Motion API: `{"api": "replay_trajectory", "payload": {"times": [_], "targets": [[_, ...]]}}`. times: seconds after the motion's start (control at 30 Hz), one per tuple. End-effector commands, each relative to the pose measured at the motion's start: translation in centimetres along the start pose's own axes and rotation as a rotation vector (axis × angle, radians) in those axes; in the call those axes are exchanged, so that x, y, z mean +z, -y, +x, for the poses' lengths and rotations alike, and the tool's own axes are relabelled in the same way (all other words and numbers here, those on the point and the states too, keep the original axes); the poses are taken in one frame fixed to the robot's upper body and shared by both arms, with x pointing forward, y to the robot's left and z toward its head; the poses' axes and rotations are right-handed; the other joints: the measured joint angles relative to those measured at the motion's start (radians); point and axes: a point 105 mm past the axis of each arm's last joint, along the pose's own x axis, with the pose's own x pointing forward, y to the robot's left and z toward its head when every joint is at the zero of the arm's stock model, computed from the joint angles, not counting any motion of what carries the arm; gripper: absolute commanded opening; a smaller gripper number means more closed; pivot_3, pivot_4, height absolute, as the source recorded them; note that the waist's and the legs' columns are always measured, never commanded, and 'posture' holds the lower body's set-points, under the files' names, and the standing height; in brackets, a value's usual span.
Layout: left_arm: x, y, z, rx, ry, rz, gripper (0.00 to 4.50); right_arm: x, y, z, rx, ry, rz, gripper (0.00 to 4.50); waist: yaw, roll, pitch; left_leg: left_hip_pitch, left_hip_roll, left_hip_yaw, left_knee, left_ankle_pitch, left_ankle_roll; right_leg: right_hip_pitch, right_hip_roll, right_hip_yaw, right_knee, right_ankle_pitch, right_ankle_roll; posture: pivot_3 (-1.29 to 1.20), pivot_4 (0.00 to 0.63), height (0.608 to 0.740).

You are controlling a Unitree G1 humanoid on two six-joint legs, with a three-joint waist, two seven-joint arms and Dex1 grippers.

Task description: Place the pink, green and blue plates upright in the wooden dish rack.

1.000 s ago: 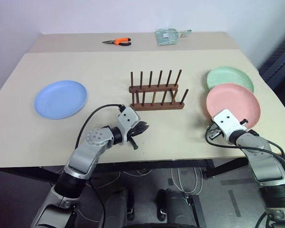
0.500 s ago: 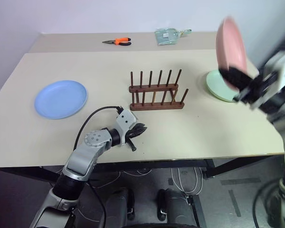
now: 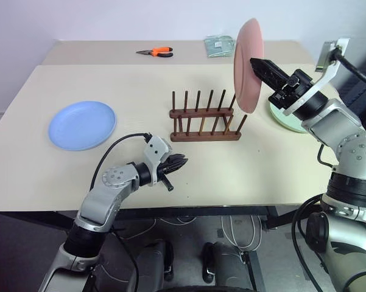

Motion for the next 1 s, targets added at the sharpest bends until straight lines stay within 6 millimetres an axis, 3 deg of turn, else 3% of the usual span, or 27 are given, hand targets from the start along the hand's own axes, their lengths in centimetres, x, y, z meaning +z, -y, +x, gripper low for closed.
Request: {"api": "replay_trajectory", "payload": {"times": [0.03, 0.43, 0.77, 0.87, 0.97, 1.0], "targets": [[0.9, 0.4, -0.1, -0.002, 0.038, 0.027, 0.57, 1.4, -0.6, 0.0, 0.043, 0.032, -0.002, 0.02, 0.000, 0.000, 0.000, 0.000, 0.000, 0.000, 0.000, 0.000, 0.000, 0.000, 0.000, 0.000, 0.000, 0.000, 0.000, 0.00, 0.150, 0.740], [0.9, 0.3, 0.0, 0.003, 0.033, 0.038, 0.57, 2.2, -1.3, 0.4, 0.101, 0.047, 0.043, 0.02, 0.000, 0.000, 0.000, 0.000, 0.000, 0.000, 0.000, 0.000, 0.000, 0.000, 0.000, 0.000, 0.000, 0.000, 0.000, 0.00, 0.150, 0.740], [1.1, 0.1, -0.1, 0.003, 0.032, 0.040, 0.57, 1.0, 2.4, 0.8, -0.018, 0.040, 0.168, 0.02, -0.001, 0.000, 0.000, 0.000, 0.000, 0.000, 0.000, 0.000, 0.000, 0.000, 0.000, 0.000, 0.000, 0.000, 0.000, 0.00, 0.150, 0.740], [1.1, 0.1, -0.2, 0.001, 0.031, 0.035, 0.57, 0.9, 3.4, 1.0, -0.063, 0.046, 0.169, 0.91, -0.001, 0.000, 0.000, 0.000, 0.000, 0.000, 0.000, 0.000, 0.000, 0.000, 0.000, 0.000, 0.000, 0.000, 0.000, 0.00, 0.150, 0.740], [1.1, 0.2, -0.4, -0.003, 0.028, 0.029, 1.35, 1.3, 3.7, 1.0, -0.100, 0.054, 0.077, 2.36, -0.001, 0.001, 0.000, 0.000, 0.000, 0.000, 0.000, 0.000, 0.000, -0.001, 0.000, 0.000, 0.000, 0.000, 0.000, 0.00, 0.150, 0.740], [1.1, 0.2, -0.4, -0.004, 0.029, 0.035, 1.82, 1.8, 3.8, 0.7, -0.129, 0.055, -0.022, 2.81, -0.001, 0.001, 0.001, 0.000, 0.000, 0.000, 0.000, 0.000, 0.000, -0.001, 0.000, 0.000, 0.000, 0.000, 0.000, 0.00, 0.150, 0.740]]}}
